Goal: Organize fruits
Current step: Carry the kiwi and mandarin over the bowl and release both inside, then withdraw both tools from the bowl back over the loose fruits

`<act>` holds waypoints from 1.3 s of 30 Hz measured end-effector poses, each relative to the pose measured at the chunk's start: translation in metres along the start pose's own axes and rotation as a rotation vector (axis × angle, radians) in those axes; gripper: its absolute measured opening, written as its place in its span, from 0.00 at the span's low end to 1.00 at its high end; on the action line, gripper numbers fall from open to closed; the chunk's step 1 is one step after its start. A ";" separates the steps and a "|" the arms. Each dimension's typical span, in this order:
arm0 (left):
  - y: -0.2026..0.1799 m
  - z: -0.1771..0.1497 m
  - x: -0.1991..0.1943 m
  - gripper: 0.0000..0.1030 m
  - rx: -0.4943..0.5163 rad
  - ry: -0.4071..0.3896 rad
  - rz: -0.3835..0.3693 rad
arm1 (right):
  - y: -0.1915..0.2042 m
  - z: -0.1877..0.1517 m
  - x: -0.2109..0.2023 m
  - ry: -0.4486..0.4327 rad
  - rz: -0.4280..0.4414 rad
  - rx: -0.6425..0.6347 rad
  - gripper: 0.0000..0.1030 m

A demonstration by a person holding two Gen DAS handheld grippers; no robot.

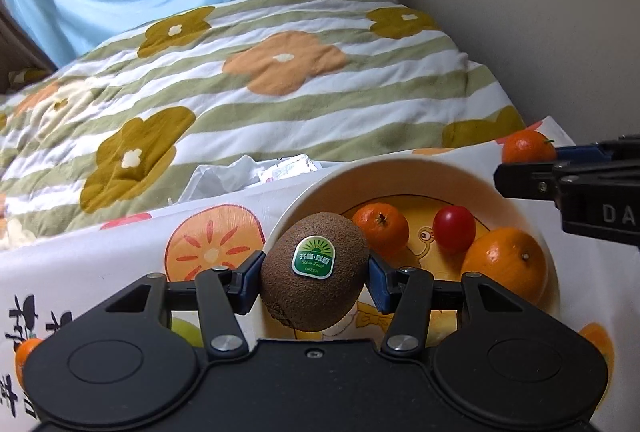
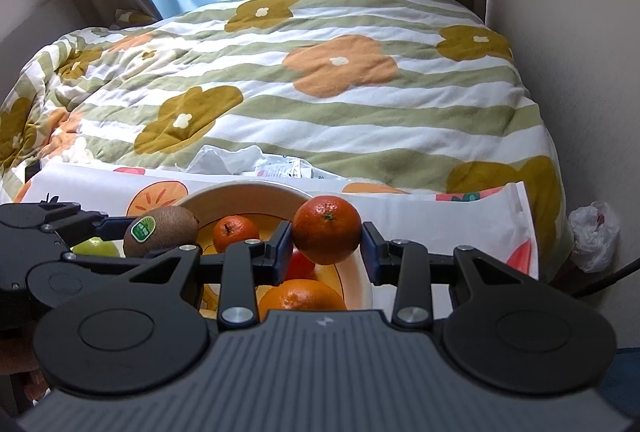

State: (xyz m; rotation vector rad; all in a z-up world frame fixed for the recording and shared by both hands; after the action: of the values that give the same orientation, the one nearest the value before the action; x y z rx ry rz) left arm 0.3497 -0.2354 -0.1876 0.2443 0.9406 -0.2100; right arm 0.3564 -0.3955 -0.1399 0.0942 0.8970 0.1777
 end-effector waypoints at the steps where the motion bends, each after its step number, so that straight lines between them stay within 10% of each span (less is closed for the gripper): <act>1: -0.001 0.001 0.001 0.55 0.008 0.003 0.003 | 0.000 0.000 0.002 0.003 0.000 0.001 0.50; 20: 0.006 0.012 -0.040 0.94 0.015 -0.119 0.005 | -0.001 0.009 0.008 -0.002 0.000 -0.013 0.50; 39: 0.028 -0.010 -0.058 1.00 -0.015 -0.159 0.032 | 0.033 0.006 0.047 0.008 0.075 -0.067 0.59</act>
State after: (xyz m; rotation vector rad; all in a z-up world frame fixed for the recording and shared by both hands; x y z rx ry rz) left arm 0.3165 -0.2016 -0.1428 0.2258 0.7796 -0.1898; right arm 0.3863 -0.3542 -0.1670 0.0645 0.8955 0.2776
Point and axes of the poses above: each gripper's, at about its wrist camera, not at the fingertips, and x roughly the way its jaws point, y to its left, z to its top, the point moved 9 cm from there along x, roughly the way its jaws point, and after that the axes turned 3 degrees about z, right-handed, at the moved point
